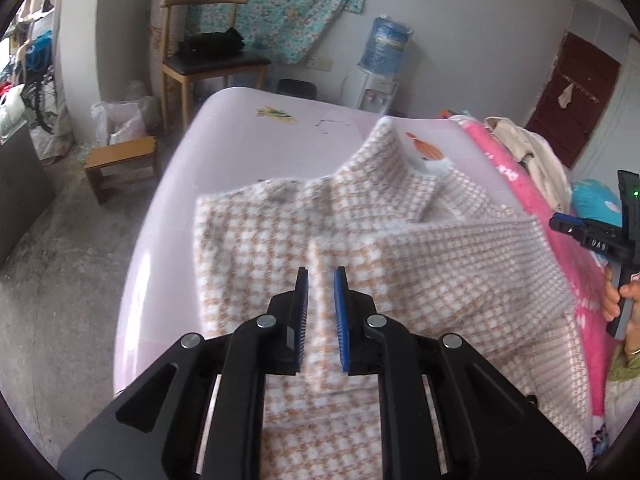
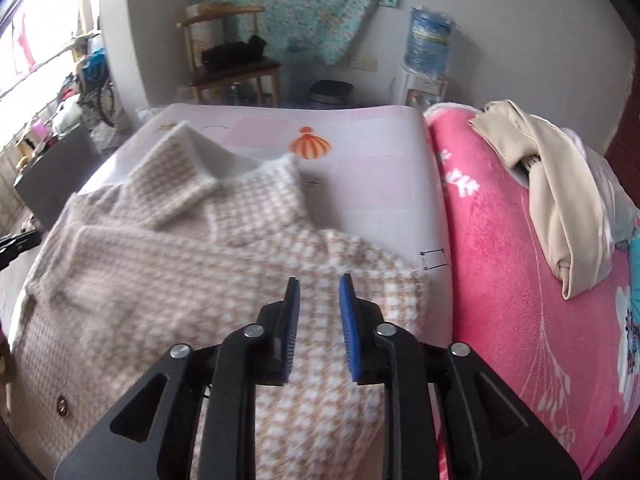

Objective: Fold large clothes

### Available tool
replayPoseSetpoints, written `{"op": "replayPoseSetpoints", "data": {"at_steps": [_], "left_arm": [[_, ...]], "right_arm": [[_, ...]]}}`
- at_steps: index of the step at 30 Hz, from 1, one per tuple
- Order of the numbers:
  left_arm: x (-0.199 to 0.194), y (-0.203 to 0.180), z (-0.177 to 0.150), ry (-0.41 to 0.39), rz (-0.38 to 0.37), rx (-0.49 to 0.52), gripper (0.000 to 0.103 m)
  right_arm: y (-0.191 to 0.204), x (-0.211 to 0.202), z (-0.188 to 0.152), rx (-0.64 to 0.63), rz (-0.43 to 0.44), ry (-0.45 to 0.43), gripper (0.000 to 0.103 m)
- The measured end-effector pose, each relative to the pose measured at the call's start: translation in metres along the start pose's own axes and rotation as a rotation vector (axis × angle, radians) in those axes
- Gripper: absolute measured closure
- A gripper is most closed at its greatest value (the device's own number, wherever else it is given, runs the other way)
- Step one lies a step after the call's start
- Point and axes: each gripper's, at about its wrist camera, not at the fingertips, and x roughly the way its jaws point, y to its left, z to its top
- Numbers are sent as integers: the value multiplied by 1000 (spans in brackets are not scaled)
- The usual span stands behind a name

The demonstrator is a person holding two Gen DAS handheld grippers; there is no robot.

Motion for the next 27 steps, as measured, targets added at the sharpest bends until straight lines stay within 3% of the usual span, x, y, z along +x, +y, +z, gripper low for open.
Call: {"op": "replayPoseSetpoints", "data": {"at_steps": [2, 3, 5, 7, 11, 13, 16, 19, 22, 24, 27], "left_arm": [[5, -12, 2, 20, -52, 21, 85], [7, -18, 1, 32, -62, 33, 81], [14, -29, -1, 53, -41, 66, 61], [23, -34, -2, 71, 25, 88, 55], [37, -21, 3, 104, 77, 26, 55], [32, -20, 6, 92, 47, 9, 55], [22, -37, 5, 64, -21, 64, 55], [25, -61, -1, 83, -57, 137, 54], [48, -76, -12, 141, 26, 194, 53], [63, -74, -17, 166, 60, 194, 53], [57, -73, -14, 151, 49, 179, 53]], "right_arm": [[8, -5, -3, -15, 37, 5, 75], [13, -9, -6, -25, 53, 7, 67], [24, -18, -16, -51, 61, 5, 61], [32, -23, -25, -83, 47, 7, 60], [24, -25, -34, -71, 29, 16, 60], [15, -31, -38, -37, 50, 9, 60], [12, -35, -45, -30, 96, 13, 60], [16, -18, -59, -71, 63, 79, 60], [6, 14, -77, -87, -57, 160, 60], [-4, 15, -78, -37, -20, 153, 62], [-10, 2, -68, 16, -21, 142, 64]]}}
